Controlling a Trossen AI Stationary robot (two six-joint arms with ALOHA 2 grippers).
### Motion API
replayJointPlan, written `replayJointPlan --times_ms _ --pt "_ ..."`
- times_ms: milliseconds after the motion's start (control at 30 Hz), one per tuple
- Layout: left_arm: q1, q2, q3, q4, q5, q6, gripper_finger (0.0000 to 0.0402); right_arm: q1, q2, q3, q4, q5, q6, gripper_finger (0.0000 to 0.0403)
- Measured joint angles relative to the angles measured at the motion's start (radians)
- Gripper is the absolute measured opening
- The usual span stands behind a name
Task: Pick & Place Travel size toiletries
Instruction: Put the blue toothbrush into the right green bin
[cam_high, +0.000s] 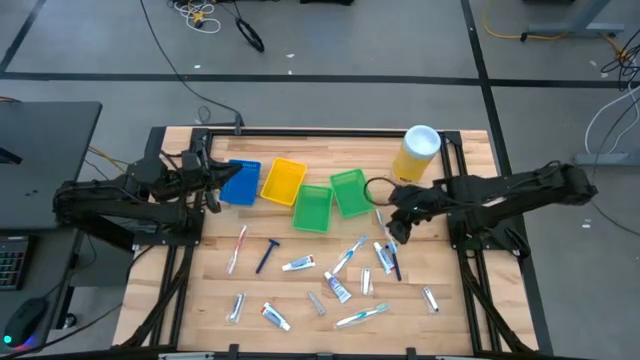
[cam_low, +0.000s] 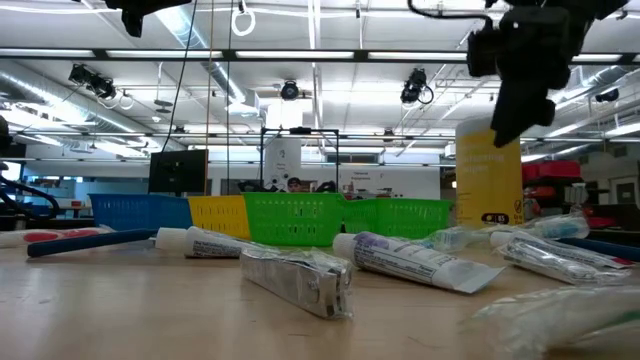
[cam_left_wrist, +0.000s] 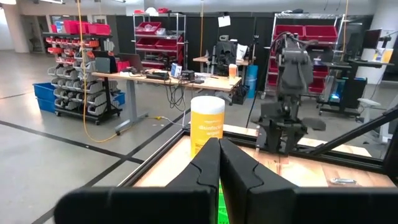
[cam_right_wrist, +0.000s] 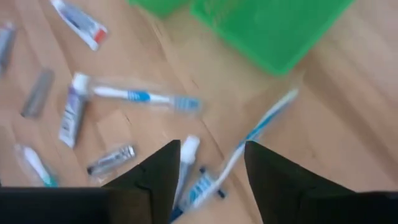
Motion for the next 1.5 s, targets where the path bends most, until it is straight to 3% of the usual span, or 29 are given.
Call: replayJointPlan --times_ms 333,467,733,1067,1267,1500 --pt "0.0 0.0 0.0 0.0 0.0 0.0 0.0014 0.079 0.172 0.0 -0.053 0.001 0.213 0.0199" --pt "0.0 0.0 0.0 0.0 0.0 0.0 0.0007 0.1 0.242 0.0 -0.13 0.059 0.28 0.0199" --pt "0.0 0.0 0.0 0.0 0.0 -0.005 0.002 0.1 0.33 0.0 0.028 0.054 0.276 0.0199" --pt "0.0 0.0 0.0 0.0 0.0 -0.005 0.0006 0.095 0.388 0.0 0.005 0.054 0.296 0.0199" --pt "0.0 0.0 0.0 0.0 0.0 -0.005 0.002 0.089 0.407 -0.057 0.066 0.054 0.345 0.0198" --pt "0.0 0.0 0.0 0.0 0.0 -0.005 0.0015 0.089 0.401 -0.109 0.158 0.06 0.345 0.0171"
